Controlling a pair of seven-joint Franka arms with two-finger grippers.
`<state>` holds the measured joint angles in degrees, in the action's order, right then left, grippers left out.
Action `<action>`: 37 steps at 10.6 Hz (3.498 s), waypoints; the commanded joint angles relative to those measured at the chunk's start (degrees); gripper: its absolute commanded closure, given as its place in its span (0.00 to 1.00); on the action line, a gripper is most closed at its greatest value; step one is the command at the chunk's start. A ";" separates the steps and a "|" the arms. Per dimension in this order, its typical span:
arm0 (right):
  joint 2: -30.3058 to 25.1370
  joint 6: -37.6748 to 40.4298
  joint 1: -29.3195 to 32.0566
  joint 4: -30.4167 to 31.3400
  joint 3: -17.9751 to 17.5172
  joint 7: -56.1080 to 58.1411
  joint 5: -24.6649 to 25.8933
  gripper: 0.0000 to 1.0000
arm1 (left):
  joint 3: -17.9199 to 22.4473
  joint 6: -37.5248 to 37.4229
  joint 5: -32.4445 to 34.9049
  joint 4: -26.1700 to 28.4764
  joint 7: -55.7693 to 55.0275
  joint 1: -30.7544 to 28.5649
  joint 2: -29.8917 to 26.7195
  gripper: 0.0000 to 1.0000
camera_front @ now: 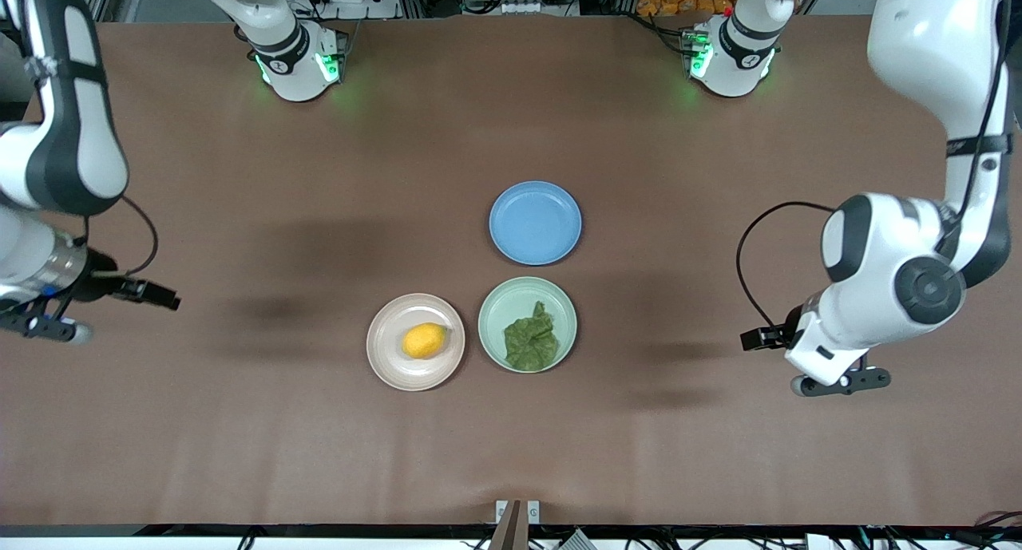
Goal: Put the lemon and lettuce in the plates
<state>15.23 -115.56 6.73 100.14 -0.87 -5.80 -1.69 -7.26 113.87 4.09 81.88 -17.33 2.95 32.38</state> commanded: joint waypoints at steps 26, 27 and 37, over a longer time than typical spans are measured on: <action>-16.99 27.14 -2.86 -6.01 -5.11 0.27 0.99 0.00 | 1.37 -25.72 -5.58 1.17 7.58 -1.02 -27.28 0.00; -16.91 27.06 -2.86 -6.01 -5.11 0.27 0.99 0.00 | 1.37 -25.72 -5.58 1.17 7.58 -1.19 -27.02 0.00; -17.78 27.93 -1.46 -6.45 -5.02 0.97 0.72 0.00 | 1.19 -25.45 -5.76 1.09 6.78 -1.02 -25.61 0.00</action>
